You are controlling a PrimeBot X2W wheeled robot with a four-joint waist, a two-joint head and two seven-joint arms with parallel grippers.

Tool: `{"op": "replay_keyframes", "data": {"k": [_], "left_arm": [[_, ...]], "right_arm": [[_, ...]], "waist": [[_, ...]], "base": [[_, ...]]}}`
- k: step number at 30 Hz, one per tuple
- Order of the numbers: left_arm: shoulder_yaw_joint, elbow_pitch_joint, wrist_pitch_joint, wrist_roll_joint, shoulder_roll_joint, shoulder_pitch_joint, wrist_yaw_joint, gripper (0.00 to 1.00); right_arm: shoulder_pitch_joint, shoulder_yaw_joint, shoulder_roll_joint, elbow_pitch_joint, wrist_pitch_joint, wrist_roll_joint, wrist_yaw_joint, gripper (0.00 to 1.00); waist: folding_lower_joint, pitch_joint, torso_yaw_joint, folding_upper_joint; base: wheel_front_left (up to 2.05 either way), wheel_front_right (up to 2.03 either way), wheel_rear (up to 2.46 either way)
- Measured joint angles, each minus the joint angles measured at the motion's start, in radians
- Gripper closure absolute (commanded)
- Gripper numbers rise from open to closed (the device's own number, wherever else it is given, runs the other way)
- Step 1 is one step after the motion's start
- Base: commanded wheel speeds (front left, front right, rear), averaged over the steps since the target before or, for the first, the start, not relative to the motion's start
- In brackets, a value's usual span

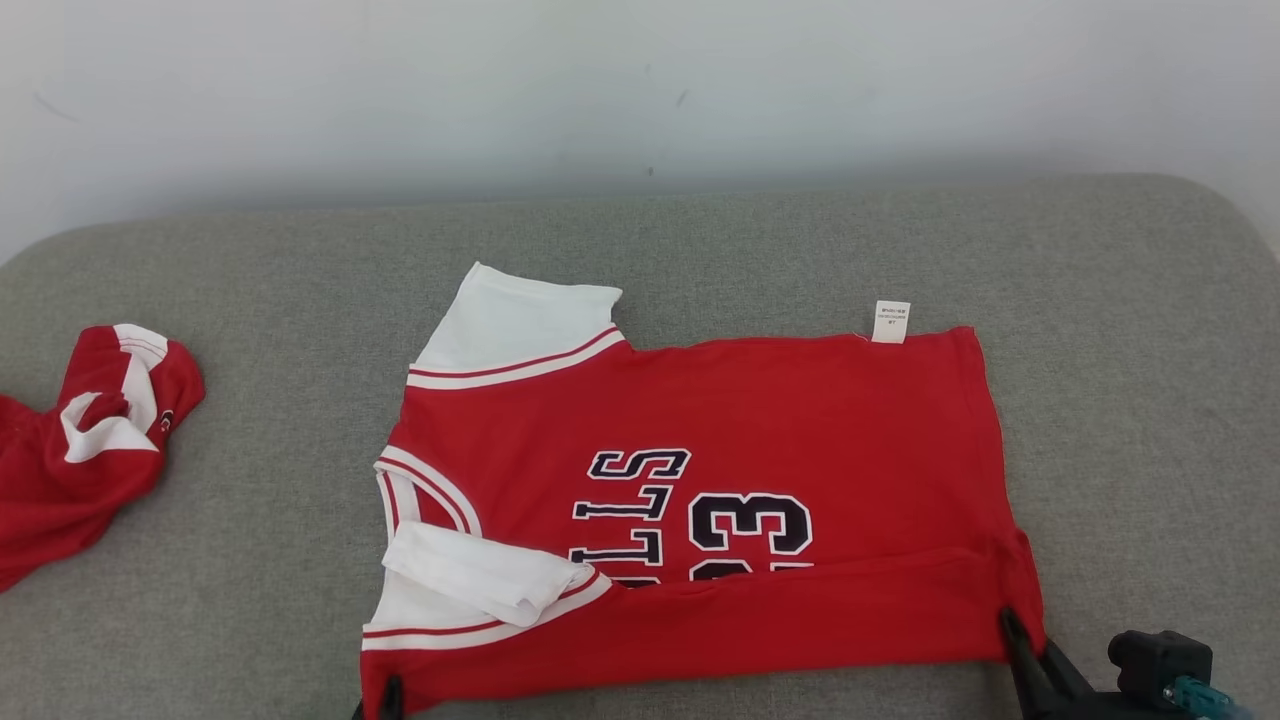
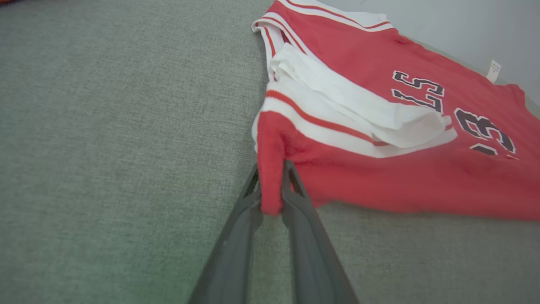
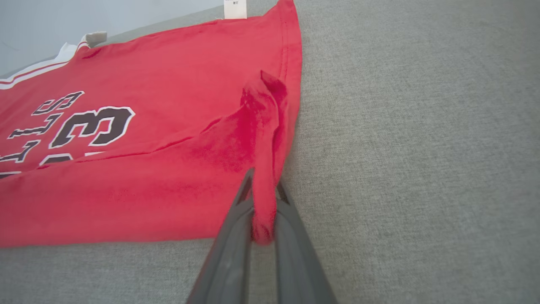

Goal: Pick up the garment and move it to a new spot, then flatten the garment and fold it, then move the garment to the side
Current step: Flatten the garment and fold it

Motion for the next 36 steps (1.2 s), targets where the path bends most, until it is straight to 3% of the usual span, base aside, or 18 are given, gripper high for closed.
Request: {"op": "replay_keyframes", "data": {"k": [1,2,11,22,26,29,36], "left_arm": [[0.0,-0.001,0.0,0.014,0.0,0.002,0.008,0.02],[0.002,-0.003,0.0,0.016,-0.003,0.002,0.008,0.0],[0.109,-0.093,-0.003,0.109,-0.008,0.021,0.025,0.0],[0.29,-0.254,-0.003,0.291,-0.053,0.053,0.016,0.0],[0.356,-0.298,-0.003,0.37,-0.08,0.07,0.003,0.0],[0.345,-0.295,-0.003,0.465,-0.062,0.086,-0.028,0.0],[0.385,-0.279,-0.003,0.489,-0.09,0.095,-0.082,0.0]], "right_arm": [[0.008,-0.004,0.004,-0.012,0.006,-0.007,0.0,0.21],[0.015,-0.01,0.008,-0.022,0.008,-0.018,0.0,0.0],[0.032,-0.031,0.03,-0.111,-0.01,-0.063,0.0,0.0],[0.001,-0.04,0.083,-0.16,-0.148,-0.124,0.0,0.0],[-0.001,-0.033,0.104,-0.16,-0.194,-0.14,0.0,0.0],[-0.004,-0.034,0.105,-0.151,-0.212,-0.159,0.0,0.0],[-0.018,-0.049,0.14,-0.14,-0.221,-0.179,0.0,0.0]], "waist": [[0.0,0.0,0.0,0.0],[0.0,-0.002,0.001,0.0],[0.0001,-0.031,0.004,0.0],[0.0,-0.076,-0.004,0.0],[0.0,-0.088,-0.005,0.0],[0.0001,-0.09,-0.009,0.0],[0.0002,-0.085,-0.015,0.0]], "base": [[0.0,0.0,0.0],[0.0,0.0,0.0],[0.0,0.0,0.0],[0.0,0.0,0.0],[0.0,0.0,0.0],[0.0,0.0,0.0],[0.0,0.0,0.0]]}}
